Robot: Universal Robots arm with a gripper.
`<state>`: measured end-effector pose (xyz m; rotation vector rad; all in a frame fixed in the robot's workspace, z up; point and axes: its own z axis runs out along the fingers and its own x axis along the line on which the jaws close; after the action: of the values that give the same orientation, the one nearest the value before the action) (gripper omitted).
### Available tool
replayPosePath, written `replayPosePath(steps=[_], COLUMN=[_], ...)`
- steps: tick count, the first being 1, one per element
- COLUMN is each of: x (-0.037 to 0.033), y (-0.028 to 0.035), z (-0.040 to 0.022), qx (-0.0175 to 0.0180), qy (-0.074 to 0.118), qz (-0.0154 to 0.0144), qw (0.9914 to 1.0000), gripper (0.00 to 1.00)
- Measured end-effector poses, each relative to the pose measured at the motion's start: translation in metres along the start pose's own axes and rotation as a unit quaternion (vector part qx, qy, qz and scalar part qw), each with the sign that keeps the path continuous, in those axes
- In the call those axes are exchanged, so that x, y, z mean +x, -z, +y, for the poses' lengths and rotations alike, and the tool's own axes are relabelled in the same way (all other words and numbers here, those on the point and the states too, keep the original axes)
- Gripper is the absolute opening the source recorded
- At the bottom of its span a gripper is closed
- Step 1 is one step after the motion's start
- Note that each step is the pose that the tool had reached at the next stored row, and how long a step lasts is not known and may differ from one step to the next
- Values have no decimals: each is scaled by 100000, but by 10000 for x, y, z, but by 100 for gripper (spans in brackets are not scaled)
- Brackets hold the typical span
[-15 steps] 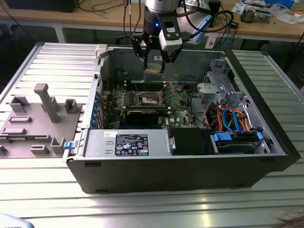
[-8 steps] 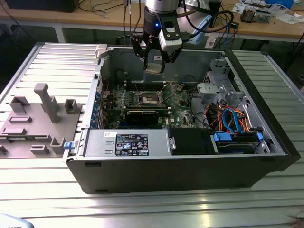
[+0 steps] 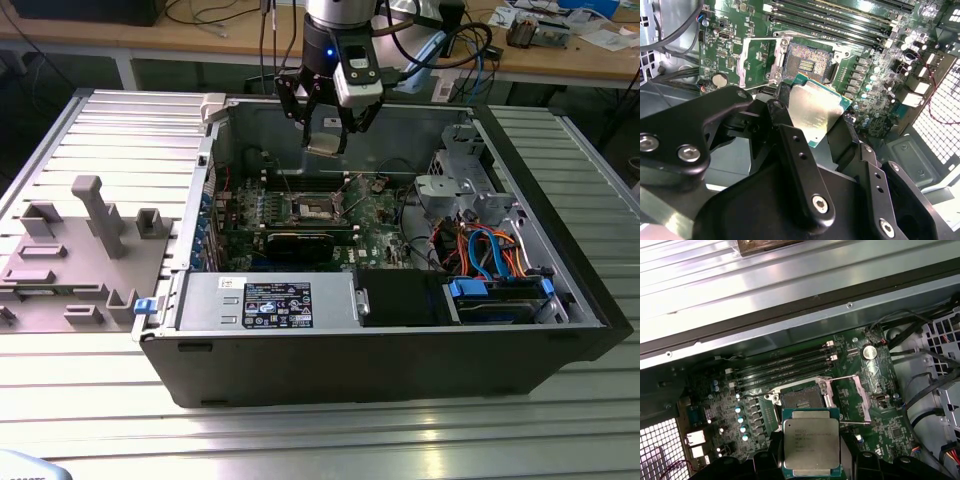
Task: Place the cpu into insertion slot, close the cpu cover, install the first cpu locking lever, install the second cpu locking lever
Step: 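Place the cpu into insertion slot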
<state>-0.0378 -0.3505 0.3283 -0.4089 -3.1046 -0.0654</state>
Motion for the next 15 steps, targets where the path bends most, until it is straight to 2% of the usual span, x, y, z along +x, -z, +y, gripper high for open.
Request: replayPosePath(steps=[5, 6, 8, 15], x=[0, 0, 0, 0], y=[-1, -3, -5, -5], z=[0, 0, 0, 0], qx=[-10, 2294, 2298, 2298], qy=[-482, -803, -2538, -3127], qz=[-22, -673, -707, -718], qw=[99999, 99968, 99939, 99922], gripper=[55, 55, 55, 55])
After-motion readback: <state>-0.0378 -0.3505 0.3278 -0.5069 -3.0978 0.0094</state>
